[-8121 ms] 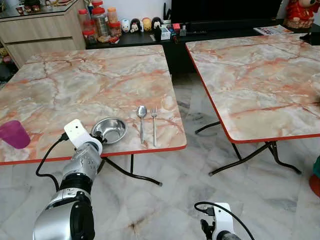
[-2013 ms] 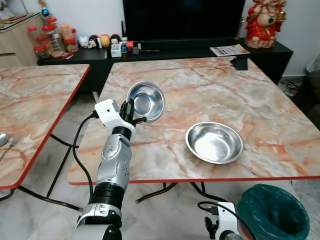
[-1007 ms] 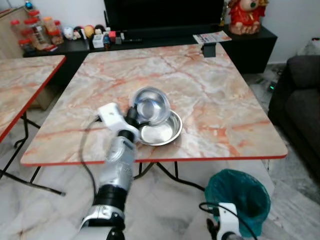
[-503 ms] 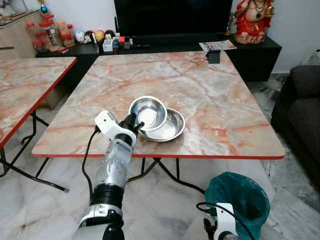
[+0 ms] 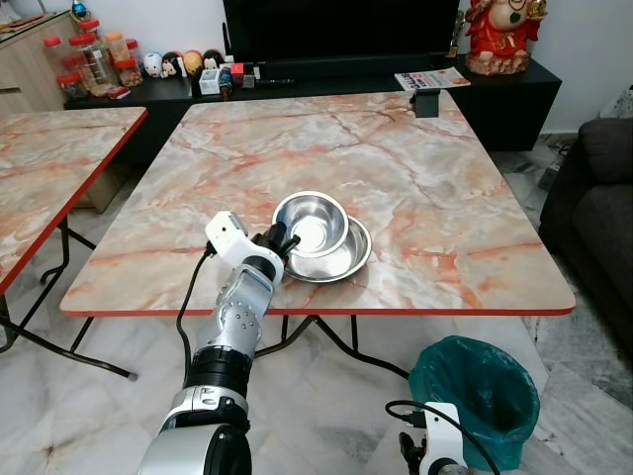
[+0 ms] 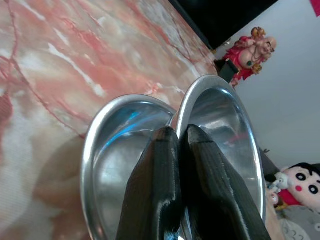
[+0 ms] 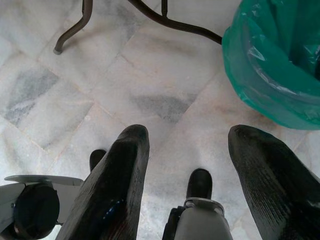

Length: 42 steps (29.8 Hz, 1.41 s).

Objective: Setting the table

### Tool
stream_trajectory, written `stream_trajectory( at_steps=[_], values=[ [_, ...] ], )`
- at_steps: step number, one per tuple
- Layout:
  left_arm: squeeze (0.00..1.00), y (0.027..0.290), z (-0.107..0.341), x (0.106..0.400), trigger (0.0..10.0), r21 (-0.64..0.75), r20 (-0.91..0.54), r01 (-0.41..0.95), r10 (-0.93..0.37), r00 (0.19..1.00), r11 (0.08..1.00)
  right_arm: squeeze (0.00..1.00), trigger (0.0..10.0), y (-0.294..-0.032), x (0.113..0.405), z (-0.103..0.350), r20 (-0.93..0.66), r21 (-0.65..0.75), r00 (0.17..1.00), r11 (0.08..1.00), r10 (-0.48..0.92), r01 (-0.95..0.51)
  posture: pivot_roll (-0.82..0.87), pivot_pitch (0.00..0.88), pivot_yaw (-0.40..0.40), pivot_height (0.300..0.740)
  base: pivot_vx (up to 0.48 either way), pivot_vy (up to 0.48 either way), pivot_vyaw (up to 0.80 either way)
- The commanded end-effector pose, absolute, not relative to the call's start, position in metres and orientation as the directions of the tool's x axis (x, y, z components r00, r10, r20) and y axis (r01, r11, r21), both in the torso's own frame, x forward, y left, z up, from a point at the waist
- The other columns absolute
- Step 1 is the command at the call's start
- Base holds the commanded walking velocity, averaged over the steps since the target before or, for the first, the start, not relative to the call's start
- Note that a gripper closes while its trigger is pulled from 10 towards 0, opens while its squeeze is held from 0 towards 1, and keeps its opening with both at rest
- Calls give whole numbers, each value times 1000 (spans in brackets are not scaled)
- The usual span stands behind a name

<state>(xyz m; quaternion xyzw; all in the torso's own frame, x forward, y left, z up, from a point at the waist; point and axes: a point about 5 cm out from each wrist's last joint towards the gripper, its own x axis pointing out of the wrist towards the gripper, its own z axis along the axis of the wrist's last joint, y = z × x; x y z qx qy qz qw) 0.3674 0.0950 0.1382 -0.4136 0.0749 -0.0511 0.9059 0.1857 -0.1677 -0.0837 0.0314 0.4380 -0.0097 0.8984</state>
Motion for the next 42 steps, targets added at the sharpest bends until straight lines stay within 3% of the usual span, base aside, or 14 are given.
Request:
stream_trajectory(
  at_steps=[1, 28, 42],
  values=[
    [0, 82, 151, 370, 10000, -731, -53, 86, -182, 982, 677, 0, 10000, -168, 186, -84, -788, 47, 616, 997, 4, 55, 15, 0, 85, 740, 277, 0, 0],
    [0, 93, 156, 361, 10000, -705, 0, 126, -178, 984, 698, 0, 10000, -164, 186, -84, -787, 57, 617, 998, 28, 27, 31, 0, 86, 740, 344, 0, 0],
    [0, 102, 146, 339, 10000, -723, -36, 145, -247, 968, 676, 0, 10000, -159, 181, -87, -794, 65, 608, 997, 25, 45, 50, 12, 113, 740, 0, 0, 0]
  ],
)
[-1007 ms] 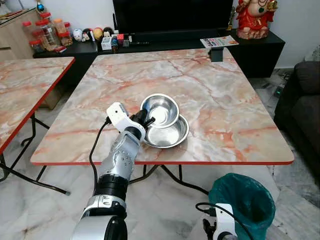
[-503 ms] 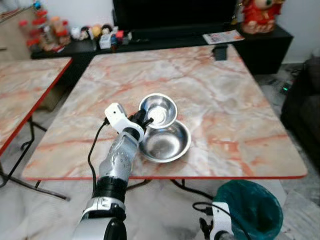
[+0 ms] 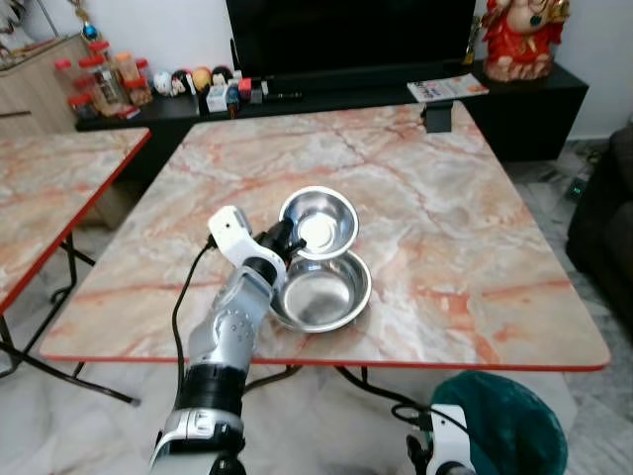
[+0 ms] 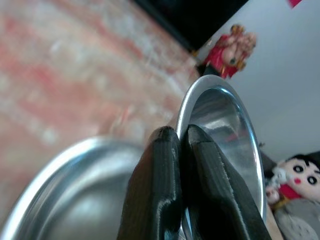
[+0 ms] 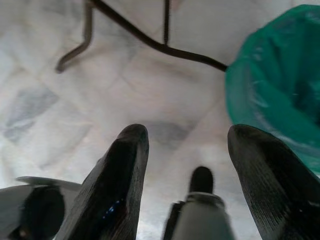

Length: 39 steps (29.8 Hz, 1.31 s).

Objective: Setting the table

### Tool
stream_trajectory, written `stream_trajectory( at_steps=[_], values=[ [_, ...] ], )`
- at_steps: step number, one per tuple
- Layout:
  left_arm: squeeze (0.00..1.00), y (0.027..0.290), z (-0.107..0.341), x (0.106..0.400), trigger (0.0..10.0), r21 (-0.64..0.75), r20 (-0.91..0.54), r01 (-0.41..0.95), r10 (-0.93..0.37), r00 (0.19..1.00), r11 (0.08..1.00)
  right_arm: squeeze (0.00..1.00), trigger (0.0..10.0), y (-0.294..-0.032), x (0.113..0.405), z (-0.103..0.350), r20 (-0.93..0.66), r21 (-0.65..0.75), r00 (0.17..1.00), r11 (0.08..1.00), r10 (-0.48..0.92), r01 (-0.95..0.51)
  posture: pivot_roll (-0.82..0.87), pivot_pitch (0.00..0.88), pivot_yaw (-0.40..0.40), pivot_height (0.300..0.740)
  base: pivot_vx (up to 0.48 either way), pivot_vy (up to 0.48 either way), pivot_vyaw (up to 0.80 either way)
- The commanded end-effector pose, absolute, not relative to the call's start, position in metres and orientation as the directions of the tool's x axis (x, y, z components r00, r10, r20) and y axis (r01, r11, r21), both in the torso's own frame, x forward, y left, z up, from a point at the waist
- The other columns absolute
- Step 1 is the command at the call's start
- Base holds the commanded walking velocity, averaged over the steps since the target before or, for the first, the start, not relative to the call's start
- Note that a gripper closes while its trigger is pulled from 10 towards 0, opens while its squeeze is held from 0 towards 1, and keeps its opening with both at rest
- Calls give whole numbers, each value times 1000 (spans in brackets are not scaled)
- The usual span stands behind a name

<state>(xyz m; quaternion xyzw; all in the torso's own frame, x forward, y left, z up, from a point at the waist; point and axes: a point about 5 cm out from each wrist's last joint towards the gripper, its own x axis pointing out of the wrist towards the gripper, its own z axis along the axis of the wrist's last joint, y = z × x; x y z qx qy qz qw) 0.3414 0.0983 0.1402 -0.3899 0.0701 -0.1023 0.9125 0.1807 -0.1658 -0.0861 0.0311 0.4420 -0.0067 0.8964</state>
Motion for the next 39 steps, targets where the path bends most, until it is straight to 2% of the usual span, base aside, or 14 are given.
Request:
stream_trajectory(
  at_steps=[1, 4, 6, 9, 18, 22, 39],
  values=[
    [0, 102, 146, 339, 10000, -723, -36, 145, -247, 968, 676, 0, 10000, -159, 181, -87, -794, 65, 608, 997, 25, 45, 50, 12, 113, 740, 0, 0, 0],
    [0, 104, 145, 334, 10000, -738, -52, 141, -264, 963, 660, 0, 10000, -159, 179, -87, -795, 65, 606, 997, 22, 50, 53, 12, 117, 740, 0, 0, 0],
    [0, 101, 145, 330, 10000, -764, -58, 164, -320, 946, 624, 0, 10000, -158, 178, -88, -797, 65, 603, 997, 21, 51, 54, 13, 122, 740, 0, 0, 0],
    [0, 96, 144, 328, 10000, -748, -84, 179, -359, 930, 639, 0, 10000, -157, 178, -88, -797, 68, 604, 996, 21, 55, 52, 16, 125, 740, 0, 0, 0],
    [0, 92, 146, 335, 10000, -724, -153, 121, -329, 932, 679, 0, 10000, -157, 177, -88, -797, 70, 604, 995, 16, 66, 42, 18, 131, 740, 0, 0, 0],
    [0, 98, 144, 340, 10000, -706, -209, 39, -261, 942, 707, 0, 10000, -157, 176, -89, -798, 70, 603, 995, 10, 77, 36, 23, 143, 740, 0, 0, 0],
    [0, 102, 137, 332, 10000, -678, -297, -9, -263, 918, 735, 0, 10000, -155, 174, -89, -799, 76, 601, 993, 5, 93, 38, 29, 158, 740, 0, 0, 0]
  ],
)
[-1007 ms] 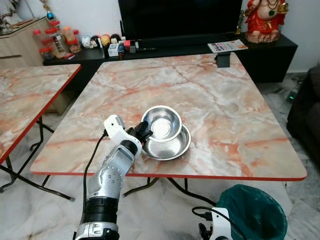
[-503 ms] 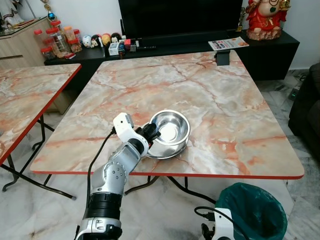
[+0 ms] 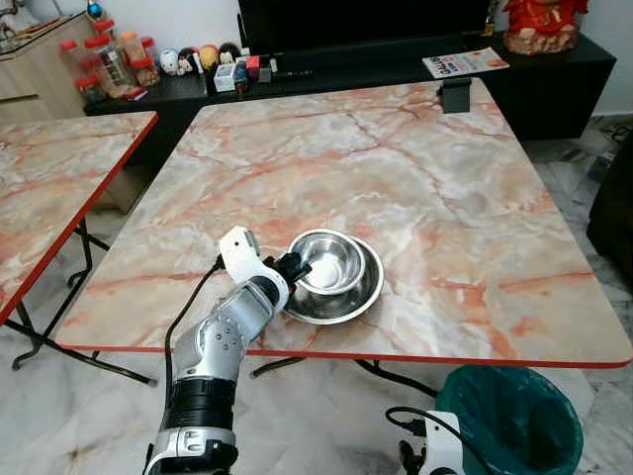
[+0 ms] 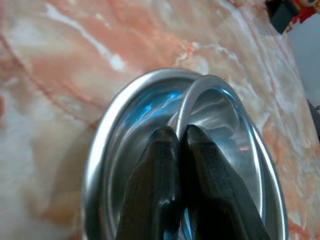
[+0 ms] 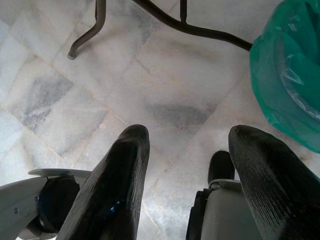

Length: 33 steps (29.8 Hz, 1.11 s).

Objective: Setting the table

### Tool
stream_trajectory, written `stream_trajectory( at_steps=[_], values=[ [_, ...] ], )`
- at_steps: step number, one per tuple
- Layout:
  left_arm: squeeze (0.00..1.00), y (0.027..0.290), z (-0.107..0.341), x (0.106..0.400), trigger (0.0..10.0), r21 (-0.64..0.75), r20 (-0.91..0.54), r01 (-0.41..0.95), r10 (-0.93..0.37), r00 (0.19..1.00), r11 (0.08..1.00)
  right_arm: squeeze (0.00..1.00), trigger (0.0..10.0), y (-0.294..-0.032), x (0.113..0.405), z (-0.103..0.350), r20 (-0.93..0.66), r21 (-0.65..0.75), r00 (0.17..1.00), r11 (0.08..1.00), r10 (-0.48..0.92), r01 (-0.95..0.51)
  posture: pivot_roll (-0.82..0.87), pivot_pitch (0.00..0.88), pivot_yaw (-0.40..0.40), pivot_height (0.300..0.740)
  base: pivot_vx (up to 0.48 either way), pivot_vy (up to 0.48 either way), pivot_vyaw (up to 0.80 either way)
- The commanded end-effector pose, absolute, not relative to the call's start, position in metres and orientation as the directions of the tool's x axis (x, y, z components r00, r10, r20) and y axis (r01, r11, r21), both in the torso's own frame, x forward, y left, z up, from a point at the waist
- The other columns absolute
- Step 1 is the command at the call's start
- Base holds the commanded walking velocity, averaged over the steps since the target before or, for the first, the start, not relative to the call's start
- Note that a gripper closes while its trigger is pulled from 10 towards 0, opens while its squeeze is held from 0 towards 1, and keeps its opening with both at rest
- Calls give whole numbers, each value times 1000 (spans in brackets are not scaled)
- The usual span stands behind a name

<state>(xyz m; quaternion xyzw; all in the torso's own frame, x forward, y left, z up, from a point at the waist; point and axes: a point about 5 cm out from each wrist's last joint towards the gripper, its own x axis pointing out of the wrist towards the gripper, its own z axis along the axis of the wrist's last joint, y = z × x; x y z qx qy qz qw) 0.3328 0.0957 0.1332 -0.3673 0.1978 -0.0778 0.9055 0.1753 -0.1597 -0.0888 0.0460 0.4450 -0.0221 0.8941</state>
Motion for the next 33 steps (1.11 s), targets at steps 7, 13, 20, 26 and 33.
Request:
stream_trajectory(
  at_steps=[7, 13, 20, 26, 33],
  values=[
    [0, 100, 137, 331, 10000, -675, -307, 4, -285, 908, 738, 0, 10000, -155, 174, -89, -800, 77, 600, 993, 5, 94, 39, 29, 158, 740, 0, 0, 0],
    [0, 94, 135, 328, 10000, -667, -317, 30, -321, 892, 744, 0, 10000, -154, 175, -89, -800, 80, 601, 992, 7, 94, 40, 28, 159, 740, 0, 0, 0],
    [0, 94, 135, 331, 10000, -653, -328, 16, -302, 895, 757, 0, 10000, -154, 175, -89, -800, 83, 600, 992, 7, 98, 42, 30, 159, 740, 0, 0, 0],
    [894, 96, 134, 331, 10000, -644, -337, 9, -294, 894, 765, 0, 10000, -154, 175, -89, -800, 83, 600, 992, 7, 99, 42, 28, 158, 740, 0, 0, 0],
    [969, 96, 135, 330, 10000, -644, -334, 18, -302, 893, 765, 0, 10000, -154, 175, -89, -799, 82, 602, 992, 6, 99, 42, 26, 158, 740, 0, 0, 0]
  ],
)
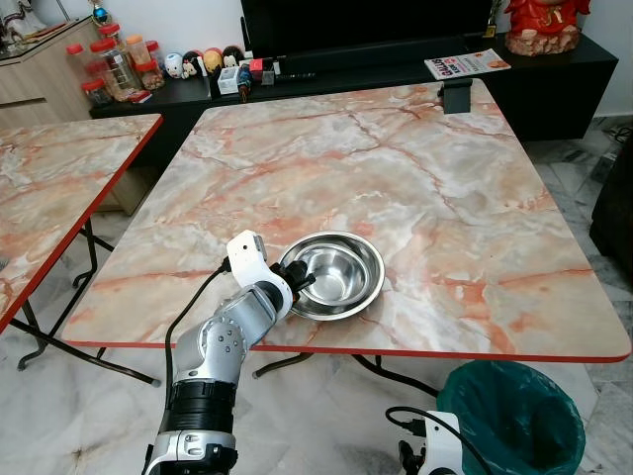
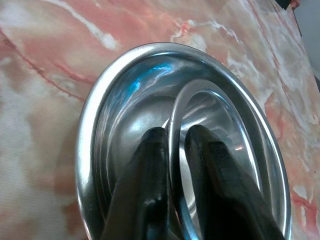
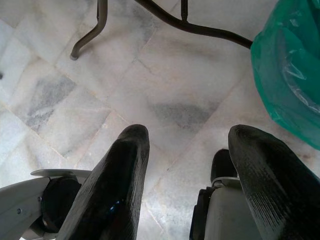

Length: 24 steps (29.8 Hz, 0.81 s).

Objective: Setting the table

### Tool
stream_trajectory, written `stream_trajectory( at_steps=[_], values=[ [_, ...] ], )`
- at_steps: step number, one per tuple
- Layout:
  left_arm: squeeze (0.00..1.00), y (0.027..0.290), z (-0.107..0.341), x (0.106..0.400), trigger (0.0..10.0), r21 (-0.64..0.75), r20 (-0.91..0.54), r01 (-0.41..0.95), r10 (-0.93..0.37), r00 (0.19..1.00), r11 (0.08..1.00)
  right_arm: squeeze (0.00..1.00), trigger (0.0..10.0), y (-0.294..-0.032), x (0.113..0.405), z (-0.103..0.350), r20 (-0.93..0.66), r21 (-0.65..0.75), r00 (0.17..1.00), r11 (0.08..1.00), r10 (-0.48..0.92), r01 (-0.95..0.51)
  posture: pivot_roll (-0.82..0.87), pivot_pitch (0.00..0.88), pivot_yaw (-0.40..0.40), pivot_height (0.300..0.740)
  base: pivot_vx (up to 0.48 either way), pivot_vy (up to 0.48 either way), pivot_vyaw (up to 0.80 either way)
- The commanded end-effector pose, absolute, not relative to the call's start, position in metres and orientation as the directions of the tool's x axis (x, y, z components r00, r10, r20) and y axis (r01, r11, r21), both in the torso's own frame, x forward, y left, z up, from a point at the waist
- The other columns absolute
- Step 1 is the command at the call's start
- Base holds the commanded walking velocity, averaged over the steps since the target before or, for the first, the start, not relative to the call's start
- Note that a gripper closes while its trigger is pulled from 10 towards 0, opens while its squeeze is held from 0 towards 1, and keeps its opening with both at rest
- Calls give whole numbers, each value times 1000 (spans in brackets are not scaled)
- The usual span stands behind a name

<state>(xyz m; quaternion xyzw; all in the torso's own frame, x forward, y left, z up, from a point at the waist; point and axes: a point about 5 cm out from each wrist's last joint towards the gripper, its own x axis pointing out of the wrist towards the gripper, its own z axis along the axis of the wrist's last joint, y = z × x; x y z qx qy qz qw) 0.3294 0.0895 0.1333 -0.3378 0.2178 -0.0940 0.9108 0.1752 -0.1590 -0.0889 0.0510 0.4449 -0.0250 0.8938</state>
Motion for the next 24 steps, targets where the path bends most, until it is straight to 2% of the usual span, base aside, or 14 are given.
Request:
stream_trajectory(
  at_steps=[1, 2, 3, 4, 5, 7, 10, 11, 12, 13, 18, 24],
  values=[
    [953, 96, 135, 331, 10000, -642, -335, 17, -300, 893, 766, 0, 10000, -154, 176, -89, -799, 82, 602, 992, 6, 99, 44, 25, 157, 740, 0, 0, 0],
    [953, 96, 135, 331, 10000, -641, -335, 16, -299, 893, 767, 0, 10000, -154, 176, -89, -798, 83, 602, 992, 7, 99, 44, 25, 158, 740, 0, 0, 0],
    [816, 96, 135, 331, 10000, -640, -336, 15, -297, 894, 769, 0, 10000, -154, 176, -89, -798, 83, 602, 992, 7, 98, 44, 25, 158, 740, 0, 0, 0],
    [816, 97, 135, 331, 10000, -639, -336, 15, -296, 894, 769, 0, 10000, -154, 176, -89, -798, 83, 602, 992, 7, 98, 44, 24, 158, 740, 0, 0, 0],
    [725, 97, 135, 331, 10000, -638, -336, 14, -295, 894, 770, 0, 10000, -154, 176, -89, -798, 83, 602, 992, 8, 98, 44, 23, 158, 740, 0, 0, 0],
    [624, 98, 136, 331, 10000, -637, -336, 14, -294, 895, 771, 0, 10000, -154, 176, -89, -798, 84, 603, 992, 8, 98, 45, 23, 158, 740, 0, 0, 0],
    [624, 98, 136, 331, 10000, -636, -337, 14, -294, 895, 772, 0, 10000, -154, 176, -89, -798, 83, 603, 992, 8, 98, 45, 23, 158, 740, 0, 0, 0],
    [0, 101, 139, 332, 10000, -563, -333, 63, -295, 895, 824, 0, 10000, -153, 177, -89, -797, 84, 603, 992, 8, 97, 51, 16, 157, 740, 0, 0, 0],
    [0, 102, 142, 333, 10000, -471, -332, 125, -307, 892, 873, 0, 10000, -153, 177, -88, -797, 84, 604, 992, 9, 96, 51, 16, 158, 740, 0, 0, 0],
    [0, 104, 146, 333, 10000, -308, -343, 214, -318, 884, 927, 0, 10000, -152, 178, -88, -796, 85, 605, 992, 11, 95, 53, 15, 157, 740, 0, 0, 0],
    [0, 114, 148, 335, 10000, -169, -348, 250, -295, 890, 953, 0, 10000, -151, 180, -87, -795, 88, 607, 992, 16, 89, 56, 9, 158, 740, 0, 0, 0],
    [0, 122, 153, 336, 10000, -131, -323, 268, -296, 899, 955, 0, 10000, -150, 181, -87, -794, 89, 608, 992, 17, 88, 62, 2, 155, 740, 0, 0, 0]
  ],
)
